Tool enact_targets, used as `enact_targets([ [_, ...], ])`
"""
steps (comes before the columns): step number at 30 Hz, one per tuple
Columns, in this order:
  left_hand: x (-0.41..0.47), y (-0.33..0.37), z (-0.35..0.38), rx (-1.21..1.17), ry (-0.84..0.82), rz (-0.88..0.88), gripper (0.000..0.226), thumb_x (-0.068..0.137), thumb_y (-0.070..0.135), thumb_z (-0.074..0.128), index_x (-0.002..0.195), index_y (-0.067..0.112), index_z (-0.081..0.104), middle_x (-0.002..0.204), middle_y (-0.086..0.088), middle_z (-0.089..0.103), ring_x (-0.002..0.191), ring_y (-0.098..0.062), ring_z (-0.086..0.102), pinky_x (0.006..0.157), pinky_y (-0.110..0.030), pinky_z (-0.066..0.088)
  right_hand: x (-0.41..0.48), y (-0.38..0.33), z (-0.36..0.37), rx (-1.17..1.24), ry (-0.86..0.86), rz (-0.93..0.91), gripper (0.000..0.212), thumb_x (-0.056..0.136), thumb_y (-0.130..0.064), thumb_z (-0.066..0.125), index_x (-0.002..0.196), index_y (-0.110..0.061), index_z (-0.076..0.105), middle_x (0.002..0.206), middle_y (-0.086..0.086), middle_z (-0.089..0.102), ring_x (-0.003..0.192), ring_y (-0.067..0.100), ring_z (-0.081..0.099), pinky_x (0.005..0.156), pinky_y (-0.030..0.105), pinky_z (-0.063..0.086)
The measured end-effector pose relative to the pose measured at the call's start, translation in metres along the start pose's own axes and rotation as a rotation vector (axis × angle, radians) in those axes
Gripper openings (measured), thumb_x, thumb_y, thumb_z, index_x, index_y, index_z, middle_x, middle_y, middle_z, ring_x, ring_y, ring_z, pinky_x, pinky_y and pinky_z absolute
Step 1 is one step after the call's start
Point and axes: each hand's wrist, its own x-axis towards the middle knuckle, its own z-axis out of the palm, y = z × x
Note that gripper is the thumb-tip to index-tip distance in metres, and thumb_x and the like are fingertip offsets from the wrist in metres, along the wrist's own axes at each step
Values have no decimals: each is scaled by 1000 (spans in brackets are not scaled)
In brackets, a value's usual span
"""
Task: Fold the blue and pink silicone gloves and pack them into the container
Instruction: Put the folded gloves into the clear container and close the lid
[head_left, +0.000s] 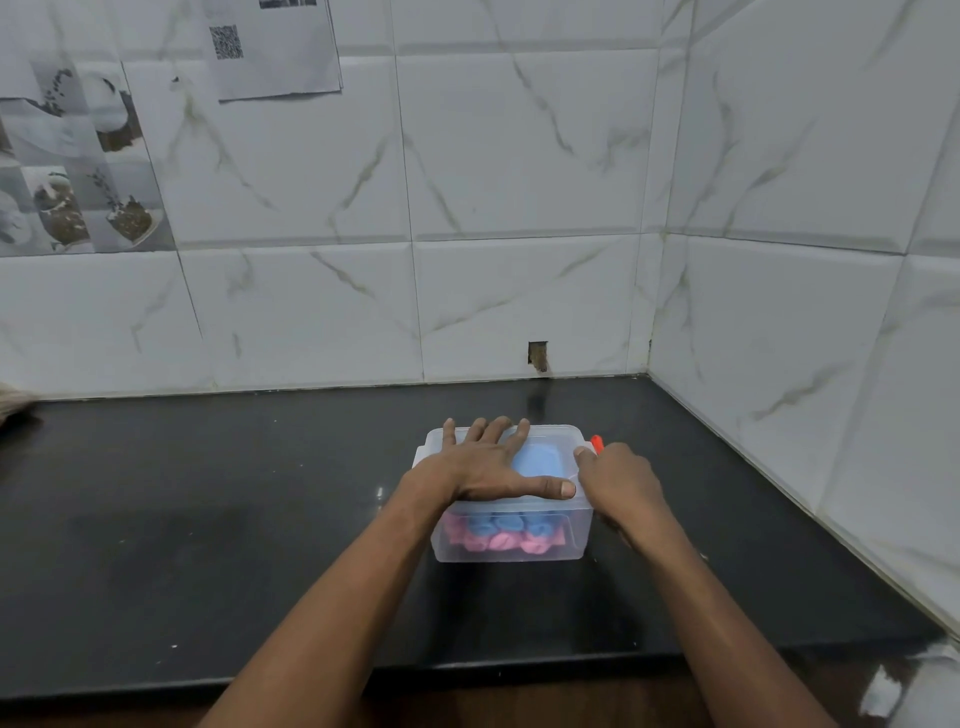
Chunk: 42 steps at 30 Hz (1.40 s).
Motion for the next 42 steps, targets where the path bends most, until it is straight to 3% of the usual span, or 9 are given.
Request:
enact_targets([
  [12,-4,0,0,-51,15,-2,114,65,94,29,155,29,5,164,1,4,151,-24,-1,115,-62,-13,7,-8,2,-400,-10,-153,21,95,-12,44,108,-7,60,85,5,51,67,17,50,47,25,30],
  [16,-15,-9,-10,-412,539,-157,60,93,49,54,139,10,50,145,-11,49,135,-26,44,118,-47,23,8,-5,3,-389,-14,-138,19,96,-18,38,91,-14,56,78,1,54,68,15,54,52,27,37],
  [19,-34,-32,-4,-535,773,-488,34,91,13,55,120,-4,60,123,-22,63,111,-35,59,97,-40,43,12,-5,5,-347,-46,-169,24,100,-22,38,83,-15,52,81,0,54,67,11,55,52,23,38],
  [25,-70,-60,27,-1506,307,-679,55,71,56,76,92,6,71,79,-9,74,71,-26,67,61,-30,54,12,-13,11,-171,-94,-184,27,103,-16,35,106,-4,58,101,11,59,88,21,62,73,31,51],
  [32,-62,-42,25,-1607,670,-682,19,83,18,73,80,4,60,77,-8,69,49,-18,62,42,-20,45,17,-11,22,-157,-78,-162,23,102,-15,39,110,-6,57,79,0,51,68,14,55,52,20,43],
  [36,-63,-30,29,-1736,655,-646,7,87,9,60,86,16,62,88,-14,72,75,-29,72,64,-40,62,19,-11,24,-174,-79,-149,26,101,-16,40,118,-4,56,89,4,56,79,17,61,61,24,51],
  [38,-63,-29,32,-1754,671,-599,13,85,10,60,94,18,65,94,-14,73,84,-32,72,78,-51,60,17,-11,22,-210,-76,-157,43,100,-15,39,142,-3,34,127,16,52,104,27,61,77,33,54],
  [40,-64,-30,33,-1734,666,-583,15,85,13,60,98,18,65,98,-13,73,85,-31,73,79,-54,59,18,-12,16,-364,-20,-345,68,96,-8,37,154,-13,4,162,15,3,145,39,21,113,55,26],
  [42,-64,-32,33,-1718,659,-591,12,87,14,59,97,18,65,98,-13,74,83,-29,74,77,-52,60,19,-19,12,-540,-99,-604,72,97,-10,35,155,-25,-4,164,6,-12,151,28,-4,118,55,0],
])
